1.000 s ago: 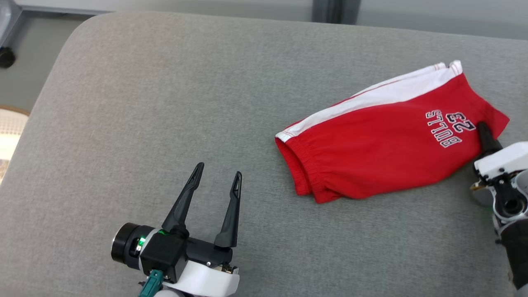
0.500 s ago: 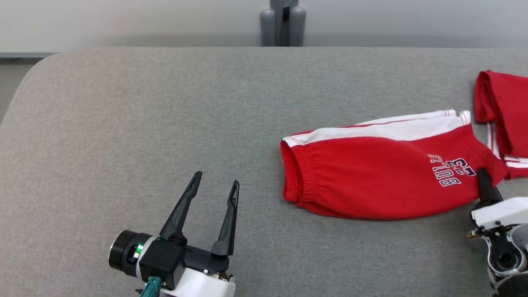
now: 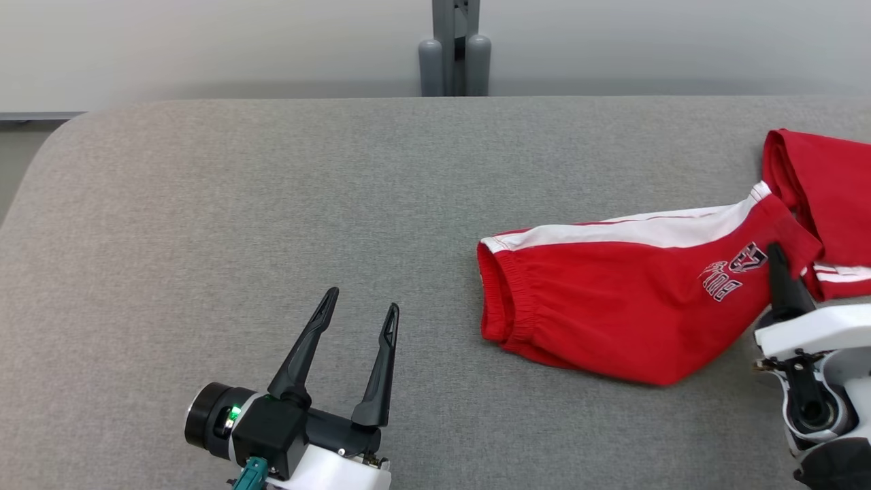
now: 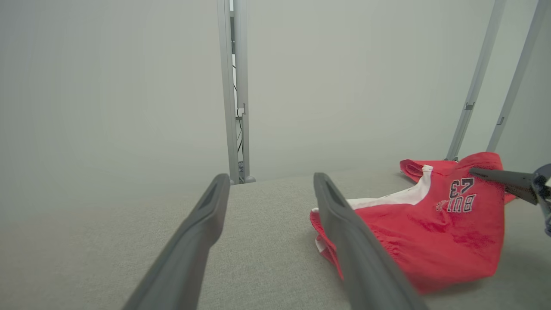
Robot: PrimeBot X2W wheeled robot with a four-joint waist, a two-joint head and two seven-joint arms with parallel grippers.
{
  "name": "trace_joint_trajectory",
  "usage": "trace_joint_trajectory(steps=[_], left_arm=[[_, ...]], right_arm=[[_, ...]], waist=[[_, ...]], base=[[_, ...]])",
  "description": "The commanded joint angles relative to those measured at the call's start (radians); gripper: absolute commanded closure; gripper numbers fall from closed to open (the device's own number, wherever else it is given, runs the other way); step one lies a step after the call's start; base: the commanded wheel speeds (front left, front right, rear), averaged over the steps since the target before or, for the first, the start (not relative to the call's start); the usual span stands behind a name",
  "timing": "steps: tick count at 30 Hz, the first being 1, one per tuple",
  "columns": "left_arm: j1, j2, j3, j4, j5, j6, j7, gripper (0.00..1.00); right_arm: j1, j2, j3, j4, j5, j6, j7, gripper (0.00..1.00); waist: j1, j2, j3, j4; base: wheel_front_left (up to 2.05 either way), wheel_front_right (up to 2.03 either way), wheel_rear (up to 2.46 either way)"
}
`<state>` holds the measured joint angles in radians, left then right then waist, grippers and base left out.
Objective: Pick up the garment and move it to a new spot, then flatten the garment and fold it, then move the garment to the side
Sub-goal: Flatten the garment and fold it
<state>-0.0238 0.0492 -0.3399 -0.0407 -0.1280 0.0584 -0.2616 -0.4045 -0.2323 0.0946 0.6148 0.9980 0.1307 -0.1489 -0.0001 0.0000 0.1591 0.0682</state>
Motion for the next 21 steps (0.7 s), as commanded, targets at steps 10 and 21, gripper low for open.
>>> trace_joint_trajectory(steps=[10,21], left_arm=[[0.013,0.003,-0.001,-0.003,-0.021,-0.002,-0.004,0.0],[0.024,0.003,0.022,-0.014,-0.023,-0.005,-0.004,0.0]], right_arm=[[0.034,0.028,0.084,-0.194,-0.12,0.0,0.052,1.0],[0.141,0.098,0.188,-0.363,-0.319,0.0,0.189,1.0]], waist=[[0.0001,0.0,-0.022,0.056],[0.0001,0.0,-0.037,0.104]], base=[[0.0,0.0,0.0],[0.0,0.0,0.0]])
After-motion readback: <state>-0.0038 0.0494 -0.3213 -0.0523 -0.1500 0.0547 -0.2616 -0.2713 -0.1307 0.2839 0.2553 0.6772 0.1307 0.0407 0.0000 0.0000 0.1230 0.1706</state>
